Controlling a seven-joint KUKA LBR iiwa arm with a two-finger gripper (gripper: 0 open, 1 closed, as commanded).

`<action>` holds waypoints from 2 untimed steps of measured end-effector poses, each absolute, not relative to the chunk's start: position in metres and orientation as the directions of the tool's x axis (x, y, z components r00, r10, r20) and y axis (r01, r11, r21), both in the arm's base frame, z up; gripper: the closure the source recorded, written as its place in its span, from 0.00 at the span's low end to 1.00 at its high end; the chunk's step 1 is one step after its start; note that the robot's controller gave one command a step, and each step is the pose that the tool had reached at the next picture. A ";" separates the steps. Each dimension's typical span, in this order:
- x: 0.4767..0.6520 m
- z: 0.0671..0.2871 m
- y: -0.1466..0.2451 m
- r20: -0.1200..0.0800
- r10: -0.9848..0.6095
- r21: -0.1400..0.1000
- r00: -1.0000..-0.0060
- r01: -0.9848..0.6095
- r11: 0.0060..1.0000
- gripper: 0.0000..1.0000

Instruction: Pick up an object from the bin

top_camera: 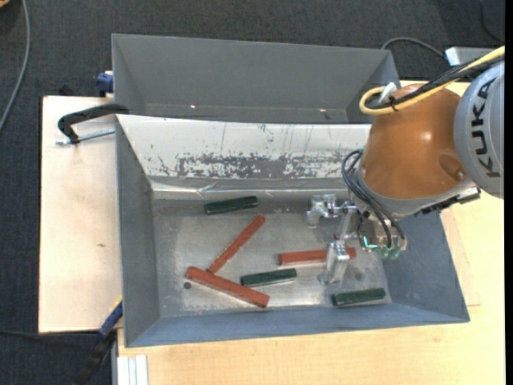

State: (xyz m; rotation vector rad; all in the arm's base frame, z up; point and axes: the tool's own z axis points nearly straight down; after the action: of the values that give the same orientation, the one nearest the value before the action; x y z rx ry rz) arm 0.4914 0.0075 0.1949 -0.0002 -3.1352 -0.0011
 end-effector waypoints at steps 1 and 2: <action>0.493 0.199 0.007 -0.001 0.001 0.001 -1.000 0.001 1.000 0.00; 0.499 0.125 0.013 -0.006 0.067 0.002 -0.998 0.067 0.998 0.00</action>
Offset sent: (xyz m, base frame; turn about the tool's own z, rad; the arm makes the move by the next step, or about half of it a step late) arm 0.0091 0.0086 -0.1249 0.1131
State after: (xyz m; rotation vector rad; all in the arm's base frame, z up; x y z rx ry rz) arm 0.4992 0.0131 0.1251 -0.1059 -3.1456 -0.0026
